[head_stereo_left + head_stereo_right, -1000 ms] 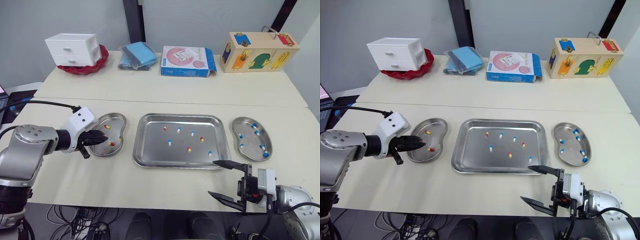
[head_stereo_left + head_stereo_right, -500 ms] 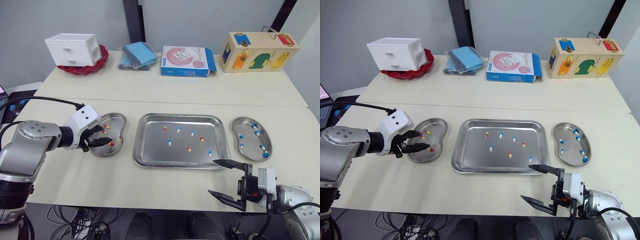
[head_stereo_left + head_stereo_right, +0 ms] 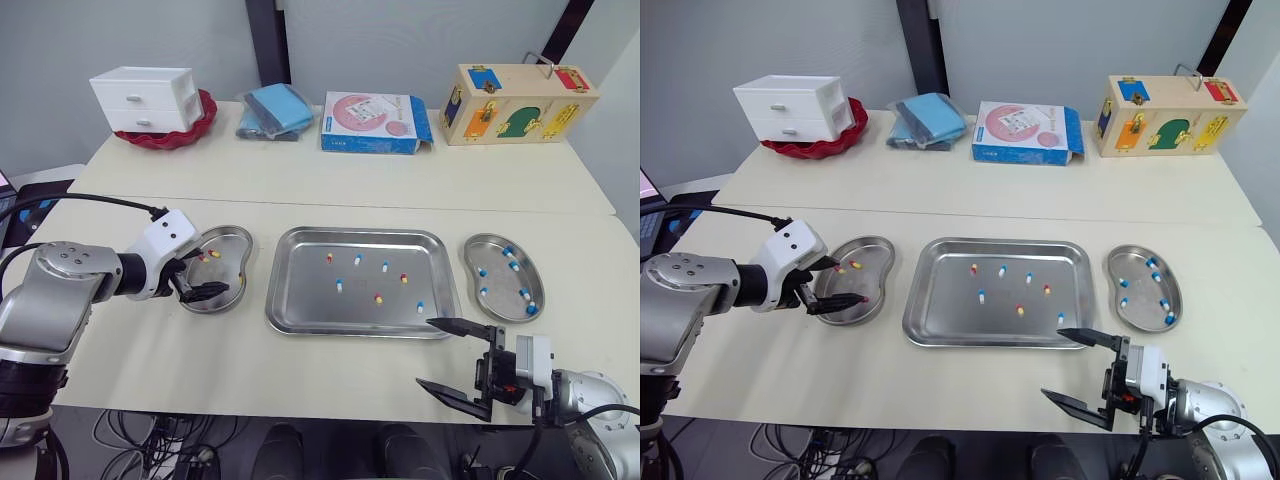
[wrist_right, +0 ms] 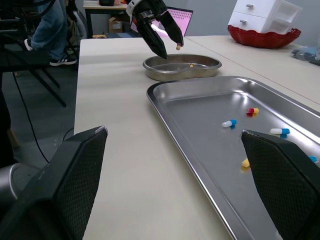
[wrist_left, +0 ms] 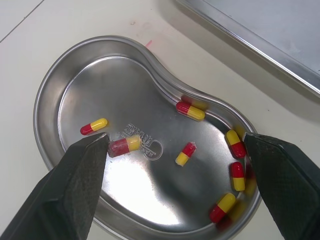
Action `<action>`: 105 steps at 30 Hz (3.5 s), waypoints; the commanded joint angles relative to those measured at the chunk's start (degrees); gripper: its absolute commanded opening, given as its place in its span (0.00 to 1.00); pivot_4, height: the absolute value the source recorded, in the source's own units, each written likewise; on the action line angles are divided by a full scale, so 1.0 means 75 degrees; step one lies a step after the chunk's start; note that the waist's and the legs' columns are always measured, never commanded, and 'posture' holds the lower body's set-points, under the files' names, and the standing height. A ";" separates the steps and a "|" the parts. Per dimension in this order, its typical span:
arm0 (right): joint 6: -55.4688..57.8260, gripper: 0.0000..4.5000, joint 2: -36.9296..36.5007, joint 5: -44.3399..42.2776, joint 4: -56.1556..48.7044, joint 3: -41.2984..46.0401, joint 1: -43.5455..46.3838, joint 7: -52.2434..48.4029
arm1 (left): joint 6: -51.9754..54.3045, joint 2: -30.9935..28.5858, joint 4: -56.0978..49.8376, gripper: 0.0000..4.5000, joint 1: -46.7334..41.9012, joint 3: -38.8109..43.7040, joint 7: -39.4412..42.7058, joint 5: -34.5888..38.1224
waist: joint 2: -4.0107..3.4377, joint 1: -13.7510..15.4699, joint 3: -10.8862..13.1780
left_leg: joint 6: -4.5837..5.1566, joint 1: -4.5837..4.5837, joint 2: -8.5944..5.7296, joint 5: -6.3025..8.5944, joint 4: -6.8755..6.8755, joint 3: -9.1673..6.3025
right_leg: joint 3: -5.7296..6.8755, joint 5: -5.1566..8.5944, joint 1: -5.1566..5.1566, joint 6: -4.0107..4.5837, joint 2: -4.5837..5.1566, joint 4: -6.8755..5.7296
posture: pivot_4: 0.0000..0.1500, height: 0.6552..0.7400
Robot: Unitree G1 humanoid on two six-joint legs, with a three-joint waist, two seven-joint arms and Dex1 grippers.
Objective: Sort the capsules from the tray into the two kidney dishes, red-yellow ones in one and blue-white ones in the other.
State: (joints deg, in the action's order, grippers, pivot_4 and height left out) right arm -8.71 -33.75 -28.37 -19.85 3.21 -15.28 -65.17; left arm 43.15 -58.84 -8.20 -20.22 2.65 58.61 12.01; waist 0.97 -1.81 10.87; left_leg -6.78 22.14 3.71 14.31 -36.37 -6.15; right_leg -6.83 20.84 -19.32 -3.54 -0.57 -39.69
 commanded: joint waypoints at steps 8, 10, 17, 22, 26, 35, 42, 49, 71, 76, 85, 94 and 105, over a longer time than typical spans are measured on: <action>-0.0016 1.00 -0.0028 -0.0145 -0.0228 0.0073 0.0022 0.0081 | -0.0454 -0.0102 0.0109 0.99 0.0063 0.0043 0.0015 -0.0008 | 0.0000 -0.0001 0.0000 | 0.0000 0.0000 0.0000 0.0000 0.0000 0.0000 | 0.0000 0.0000 0.0000 0.0000 0.0000 0.0000 | 1.00 1.00; -0.0005 1.00 -0.0024 -0.0146 -0.0240 0.0072 0.0033 0.0095 | 0.0006 0.0063 -0.0054 0.99 -0.0068 0.0263 0.0082 0.0428 | 0.0000 0.0003 0.0000 | 0.0000 -0.0001 0.0000 0.0000 0.0000 0.0000 | 0.0000 0.0000 0.0000 0.0000 0.0000 -0.0001 | 1.00 1.00; 0.0039 1.00 -0.0010 -0.0132 -0.0295 0.0051 0.0045 0.0162 | -0.0141 -0.0054 0.0096 0.99 -0.0045 0.0177 0.0070 0.0415 | 0.0000 -0.0003 0.0000 | 0.0000 -0.0001 0.0000 0.0000 0.0000 0.0000 | -0.0001 0.0000 -0.0001 0.0000 0.0000 -0.0002 | 1.00 1.00; 0.0069 1.00 -0.0014 -0.0126 -0.0337 0.0017 0.0059 0.0225 | -0.0310 -0.0082 0.0185 0.99 -0.0019 0.0095 0.0013 0.0281 | 0.0000 -0.0003 0.0000 | 0.0000 -0.0001 0.0000 0.0000 0.0000 0.0000 | 0.0000 0.0000 -0.0001 0.0000 0.0000 -0.0002 | 1.00 1.00; 0.0089 1.00 -0.0024 -0.0123 -0.0364 0.0006 0.0071 0.0259 | -0.0171 -0.0003 0.0148 0.99 -0.0041 0.0208 0.0028 0.0441 | 0.0000 -0.0003 0.0000 | 0.0000 -0.0001 0.0000 0.0000 0.0000 0.0001 | -0.0001 0.0000 -0.0001 0.0000 -0.0001 -0.0002 | 1.00 1.00; 0.0186 1.00 -0.0024 -0.0131 -0.0447 0.0011 0.0114 0.0305 | -0.0097 -0.0143 0.0205 0.99 0.0044 0.0227 -0.0011 0.0553 | -0.0001 -0.0007 0.0000 | 0.0000 -0.0001 0.0000 0.0000 0.0001 0.0001 | -0.0002 0.0000 -0.0004 0.0000 -0.0001 -0.0006 | 1.00 1.00; 0.1001 1.00 -0.0608 -0.0300 -0.0685 0.0453 -0.0151 0.0467 | -0.0261 -0.0206 0.0051 0.99 0.0584 0.1444 0.0073 0.1052 | -0.0003 -0.0008 0.0002 | 0.0000 0.0000 0.0000 0.0000 0.0001 0.0004 | -0.0005 0.0000 -0.0005 0.0000 0.0000 -0.0005 | 1.00 1.00; 0.3213 1.00 -0.2228 -0.1147 -0.1039 0.2311 -0.0833 0.0650 | -0.0845 -0.0237 -0.0069 0.99 0.2576 0.3643 0.0487 0.1270 | -0.0007 -0.0013 0.0005 | 0.0000 -0.0005 0.0002 0.0000 0.0007 0.0009 | -0.0009 0.0002 -0.0006 0.0003 0.0001 -0.0006 | 1.00 1.00; 0.5005 1.00 -0.4104 -0.0161 0.2107 0.4031 -0.0403 -0.0452 | -0.2057 -0.0089 0.0878 0.99 0.4917 0.5286 0.0811 0.1022 | 0.0017 -0.0051 -0.0003 | 0.0001 -0.0018 0.0001 0.0002 0.0043 0.0044 | -0.0029 0.0002 -0.0005 0.0002 0.0011 0.0043 | 1.00 1.00; 0.4892 1.00 -0.4006 0.0004 0.2120 0.3991 -0.0259 -0.0553 | -0.2231 0.0044 0.0809 0.99 0.4985 0.5294 0.0914 0.1152 | 0.0016 -0.0068 -0.0003 | 0.0001 -0.0017 0.0001 0.0003 0.0044 0.0045 | -0.0030 0.0002 -0.0004 0.0002 0.0012 0.0045 | 1.00 1.00; 0.4308 1.00 -0.3714 -0.0142 0.1600 0.4204 -0.0297 -0.1152 | -0.3020 0.1056 -0.0331 0.99 0.5359 0.5106 0.1377 0.1945 | 0.0015 -0.0074 -0.0003 | 0.0001 -0.0014 0.0001 0.0004 0.0044 0.0047 | -0.0030 0.0001 -0.0001 0.0001 0.0013 0.0052 | 1.00 1.00; 0.4914 1.00 -0.3504 -0.0737 0.0585 0.4078 0.0025 -0.1025 | -0.4691 0.3044 -0.1808 0.99 0.6245 0.4086 0.1738 0.2547 | 0.0011 -0.0059 -0.0008 | 0.0001 -0.0016 0.0001 0.0004 0.0043 0.0050 | -0.0034 -0.0002 0.0007 -0.0003 0.0015 0.0064 | 1.00 1.00; 0.5579 1.00 -0.3309 -0.0858 -0.0950 0.3447 0.0049 -0.0411 | -0.6894 0.4417 -0.1625 0.99 0.6652 0.2825 0.1794 0.2443 | 0.0017 0.0006 -0.0011 | 0.0003 -0.0015 -0.0002 0.0004 0.0032 0.0046 | -0.0034 -0.0010 0.0021 -0.0016 0.0015 0.0082 | 1.00 1.00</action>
State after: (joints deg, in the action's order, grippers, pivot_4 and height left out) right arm 32.74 -58.32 -34.53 -24.85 28.87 -15.52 -69.48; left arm -6.16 -26.16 -19.83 28.76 24.39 71.88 29.26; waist 1.10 -1.76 10.79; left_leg -6.76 22.03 3.69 14.34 -36.12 -5.80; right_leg -7.09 20.77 -19.16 -3.66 -0.46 -39.07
